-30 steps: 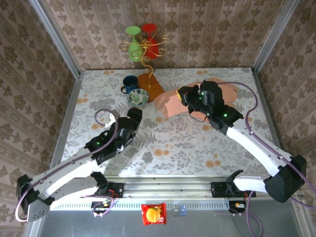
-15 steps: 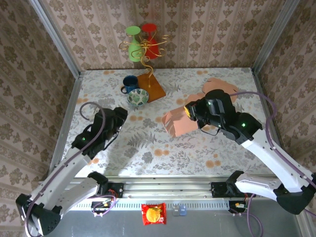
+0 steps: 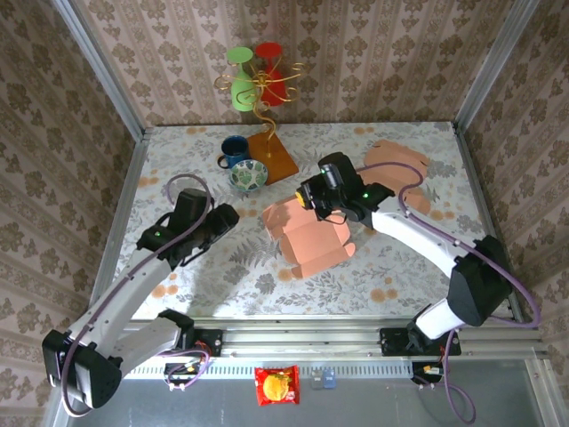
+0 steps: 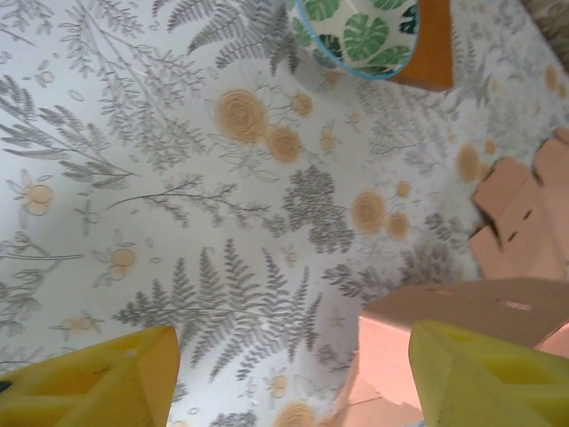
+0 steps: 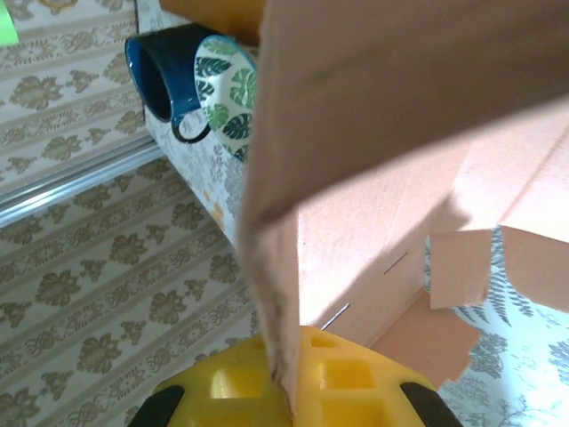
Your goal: Fold the paper box
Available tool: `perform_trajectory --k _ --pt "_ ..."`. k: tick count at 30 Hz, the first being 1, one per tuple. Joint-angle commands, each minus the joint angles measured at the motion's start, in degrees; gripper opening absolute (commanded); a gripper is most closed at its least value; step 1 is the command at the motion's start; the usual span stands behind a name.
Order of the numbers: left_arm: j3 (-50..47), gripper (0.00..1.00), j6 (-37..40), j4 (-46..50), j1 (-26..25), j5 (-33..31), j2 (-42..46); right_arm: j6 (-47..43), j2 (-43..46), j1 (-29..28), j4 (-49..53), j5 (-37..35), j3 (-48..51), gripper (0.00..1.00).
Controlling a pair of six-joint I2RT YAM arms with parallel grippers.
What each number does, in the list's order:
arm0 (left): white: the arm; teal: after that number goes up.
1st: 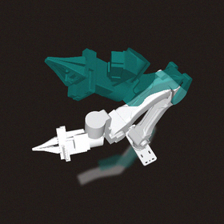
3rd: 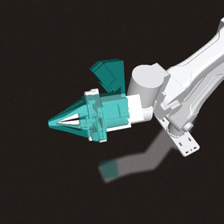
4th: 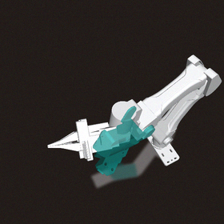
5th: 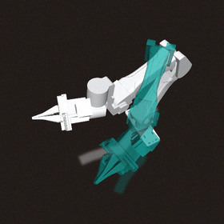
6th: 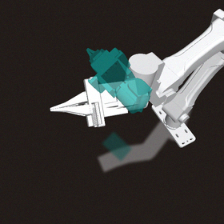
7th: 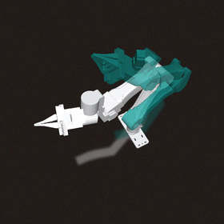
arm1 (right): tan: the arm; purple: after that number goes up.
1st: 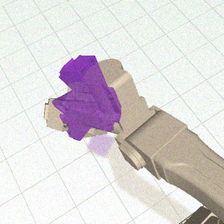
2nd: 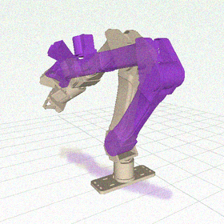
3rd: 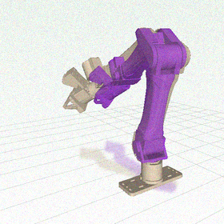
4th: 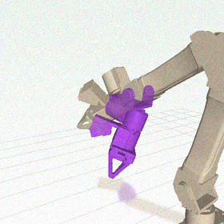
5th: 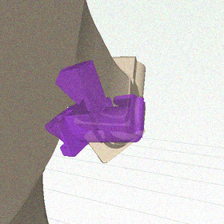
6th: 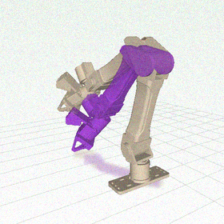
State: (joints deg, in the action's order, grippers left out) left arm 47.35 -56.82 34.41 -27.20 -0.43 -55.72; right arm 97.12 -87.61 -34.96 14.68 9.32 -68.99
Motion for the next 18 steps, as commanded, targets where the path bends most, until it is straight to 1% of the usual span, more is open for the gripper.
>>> perform_trajectory --k 1,3,6,10,12,14,15,16,18 --pt "-3.02 0.7 7.79 2.79 0.66 -0.87 2.22 -3.12 -2.9 0.88 -7.63 5.01 1.54 0.0" --pt "-5.31 0.7 10.36 0.97 0.68 -0.52 3.5 -4.15 -4.58 0.97 -9.64 6.75 1.92 0.0" --pt "-10.11 0.71 15.82 -4.21 0.67 -0.66 7.39 -6.38 -6.79 1.03 -11.91 9.21 2.02 0.0" --pt "-18.49 0.65 18.13 -11.75 0.68 -0.01 13.61 -10.8 -8.53 1.38 -14.21 11.83 2.8 0.0" --pt "-21.59 0.55 18.57 -14.15 0.67 0.92 14.56 -13.9 -9.11 1.61 -15.33 12.84 2.97 0.0" --pt "-24.06 0.42 19.36 -17.35 0.67 2.97 14.68 -16.74 -9.71 1.9 -16.57 13.97 3.6 0.0" --pt "-25.31 0.32 19.9 -19.33 0.67 4.19 14.61 -17.58 -10.03 2.15 -17.99 14.63 4.28 0.0" --pt "-26.27 0.27 20.6 -20.96 0.7 4.96 14.59 -17.96 -10.36 2.47 -20.5 15.53 5.4 0.0" --pt "-27.75 0.25 21.5 -23.78 0.66 5.25 14.81 -18.32 -11.21 3.02 -24.32 17.17 7.54 0.0"
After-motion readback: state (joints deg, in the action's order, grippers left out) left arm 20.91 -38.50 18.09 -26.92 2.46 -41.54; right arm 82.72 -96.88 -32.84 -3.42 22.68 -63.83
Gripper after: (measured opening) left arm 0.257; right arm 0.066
